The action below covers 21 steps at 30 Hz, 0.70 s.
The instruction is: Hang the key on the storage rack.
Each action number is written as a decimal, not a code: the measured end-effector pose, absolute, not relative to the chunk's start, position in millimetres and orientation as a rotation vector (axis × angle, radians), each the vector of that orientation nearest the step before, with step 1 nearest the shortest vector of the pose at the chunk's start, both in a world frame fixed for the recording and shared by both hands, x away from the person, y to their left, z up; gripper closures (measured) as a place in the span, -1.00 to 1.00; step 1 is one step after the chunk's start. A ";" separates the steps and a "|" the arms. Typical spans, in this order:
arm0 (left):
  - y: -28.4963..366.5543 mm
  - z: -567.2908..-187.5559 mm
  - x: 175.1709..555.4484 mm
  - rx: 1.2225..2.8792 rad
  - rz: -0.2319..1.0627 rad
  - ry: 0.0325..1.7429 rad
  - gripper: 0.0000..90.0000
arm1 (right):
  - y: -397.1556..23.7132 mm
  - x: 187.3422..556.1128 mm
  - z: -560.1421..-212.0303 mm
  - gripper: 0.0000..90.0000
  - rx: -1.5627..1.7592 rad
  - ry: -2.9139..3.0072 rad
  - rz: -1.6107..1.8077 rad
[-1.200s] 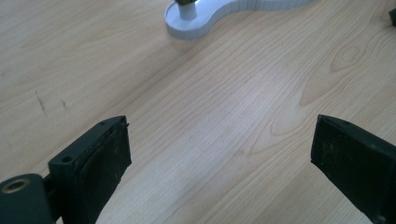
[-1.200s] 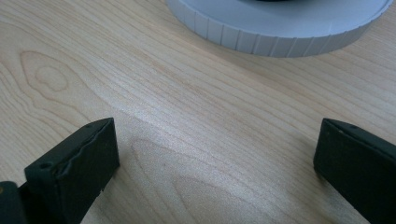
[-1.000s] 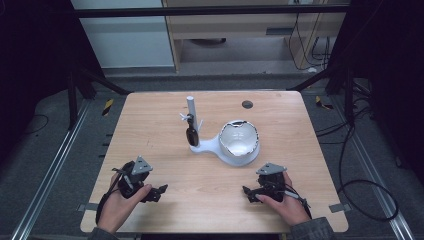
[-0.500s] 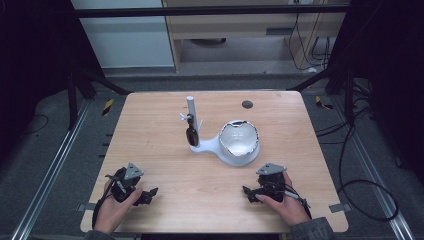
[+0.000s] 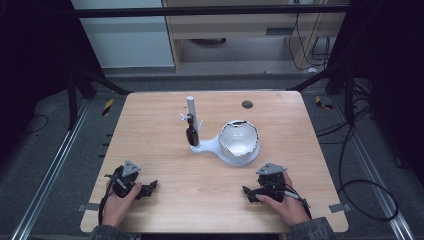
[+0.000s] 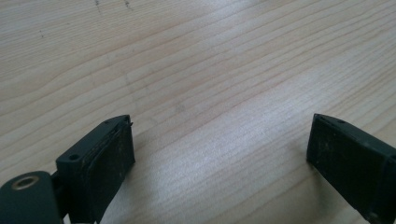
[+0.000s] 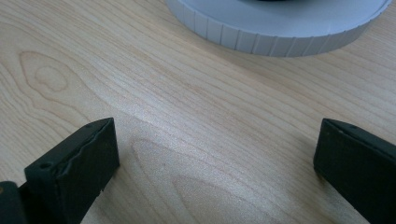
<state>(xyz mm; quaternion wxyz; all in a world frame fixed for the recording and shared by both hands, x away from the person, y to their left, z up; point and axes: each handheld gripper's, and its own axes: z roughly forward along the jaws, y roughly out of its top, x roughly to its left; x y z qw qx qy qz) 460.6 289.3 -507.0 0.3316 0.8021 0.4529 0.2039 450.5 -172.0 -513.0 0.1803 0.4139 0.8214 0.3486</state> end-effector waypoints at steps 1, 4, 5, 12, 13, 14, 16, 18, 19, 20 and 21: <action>288.9 -507.7 461.8 2.085 0.537 1.186 -0.87 | -172.0 450.4 -513.0 -0.99 1.170 2.321 0.985; 288.1 -507.9 466.8 2.088 0.531 1.177 -0.87 | -172.0 450.4 -513.0 -0.99 1.170 2.321 0.985; 287.6 -508.1 468.3 2.086 0.529 1.176 -0.88 | -172.0 450.5 -513.0 -0.99 1.169 2.321 0.985; 283.5 -508.6 477.5 2.128 0.499 1.120 -0.99 | -172.0 450.5 -513.0 -0.99 1.170 2.321 0.985; 283.6 -508.6 478.1 2.130 0.495 1.115 -1.00 | -172.0 450.5 -513.0 -0.99 1.169 2.321 0.985; 283.7 -508.7 478.4 2.132 0.492 1.113 -1.00 | -172.0 450.5 -513.0 -0.99 1.170 2.321 0.985; 283.6 -508.7 478.5 2.132 0.492 1.112 -1.00 | -172.0 450.4 -513.1 -0.99 1.170 2.321 0.985; 283.6 -508.7 478.5 2.132 0.491 1.112 -1.00 | -171.9 450.4 -513.1 -0.99 1.171 2.320 0.985; 283.7 -508.7 478.5 2.132 0.491 1.112 -1.00 | -171.8 450.4 -513.1 -0.99 1.171 2.319 0.985; 283.7 -508.7 478.5 2.132 0.490 1.112 -1.00 | -171.8 450.5 -513.1 -0.99 1.172 2.319 0.984; 283.7 -508.7 478.5 2.132 0.490 1.112 -1.00 | -171.6 450.6 -513.1 -0.99 1.173 2.318 0.983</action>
